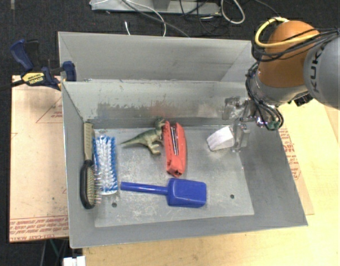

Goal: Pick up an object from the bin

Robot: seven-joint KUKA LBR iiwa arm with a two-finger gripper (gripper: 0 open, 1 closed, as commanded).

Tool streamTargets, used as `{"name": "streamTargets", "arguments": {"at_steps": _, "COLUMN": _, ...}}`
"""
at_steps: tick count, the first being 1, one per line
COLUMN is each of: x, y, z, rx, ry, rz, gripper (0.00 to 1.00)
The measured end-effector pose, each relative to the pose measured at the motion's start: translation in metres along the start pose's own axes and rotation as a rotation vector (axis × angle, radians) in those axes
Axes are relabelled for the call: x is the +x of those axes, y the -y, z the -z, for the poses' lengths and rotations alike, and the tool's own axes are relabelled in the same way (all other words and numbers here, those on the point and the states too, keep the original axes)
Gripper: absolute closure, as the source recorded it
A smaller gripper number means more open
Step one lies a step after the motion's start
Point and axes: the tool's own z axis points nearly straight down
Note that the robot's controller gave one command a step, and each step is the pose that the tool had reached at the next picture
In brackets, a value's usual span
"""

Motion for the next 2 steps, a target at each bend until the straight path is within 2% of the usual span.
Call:
{"name": "streamTargets", "arguments": {"at_steps": 1, "x": 0.000, "y": 0.000, "z": 0.000, "rx": 0.000, "ry": 0.000, "rz": 0.000, "gripper": 0.00}}
{"name": "streamTargets", "arguments": {"at_steps": 2, "x": 0.006, "y": 0.019, "z": -0.074, "rx": 0.001, "ry": 0.012, "rz": 0.211, "gripper": 1.00}}
